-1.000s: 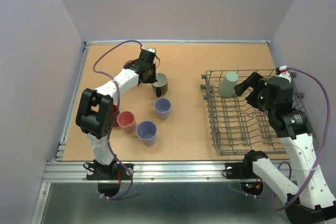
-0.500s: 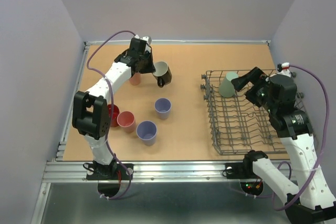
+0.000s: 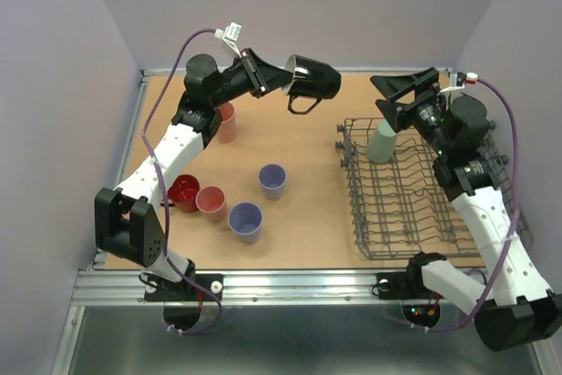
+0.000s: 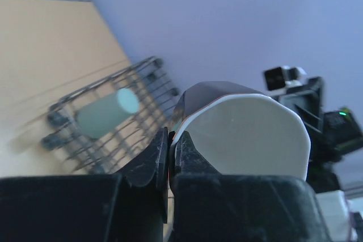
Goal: Load the cups into the dish rack
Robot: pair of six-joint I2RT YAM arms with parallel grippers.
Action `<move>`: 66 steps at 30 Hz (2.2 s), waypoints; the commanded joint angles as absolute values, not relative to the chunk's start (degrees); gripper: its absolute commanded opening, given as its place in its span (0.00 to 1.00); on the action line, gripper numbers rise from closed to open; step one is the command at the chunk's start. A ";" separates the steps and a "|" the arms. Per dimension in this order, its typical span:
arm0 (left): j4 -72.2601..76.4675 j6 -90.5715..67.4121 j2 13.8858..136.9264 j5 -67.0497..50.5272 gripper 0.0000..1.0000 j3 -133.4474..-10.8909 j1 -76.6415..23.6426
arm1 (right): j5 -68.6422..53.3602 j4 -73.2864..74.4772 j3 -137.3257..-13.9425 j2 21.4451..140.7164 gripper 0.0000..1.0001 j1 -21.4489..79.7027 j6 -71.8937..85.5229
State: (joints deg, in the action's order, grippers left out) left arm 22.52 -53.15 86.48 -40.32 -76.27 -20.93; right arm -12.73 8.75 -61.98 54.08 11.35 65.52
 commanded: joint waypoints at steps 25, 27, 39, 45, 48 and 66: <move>72.25 -87.63 85.25 -38.85 0.00 -60.65 -22.76 | -9.05 -24.43 -62.31 69.52 1.00 27.59 82.62; 72.16 -87.54 84.82 -38.50 0.00 -59.77 -22.85 | -8.96 -26.35 -62.58 69.96 1.00 28.03 82.71; 72.77 -89.21 84.46 -34.19 0.00 -55.81 -22.85 | -7.91 -40.86 -58.81 71.19 1.00 29.27 90.52; 65.96 -86.23 83.24 -31.04 0.00 -57.04 -22.94 | -10.02 -34.38 -63.36 73.21 1.00 30.76 85.79; 61.89 -82.97 82.18 -30.15 0.00 -58.27 -23.29 | -9.58 -31.91 -65.03 74.00 1.00 31.38 84.03; 50.01 -78.84 79.28 -27.77 0.00 -56.95 -23.64 | -3.43 -26.72 -66.97 75.41 1.00 33.57 79.80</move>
State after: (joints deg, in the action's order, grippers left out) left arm 46.46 -79.53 82.63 -29.34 -55.27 -23.53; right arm -4.03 -22.61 -62.41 76.69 32.16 79.68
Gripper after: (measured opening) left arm 0.113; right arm 0.999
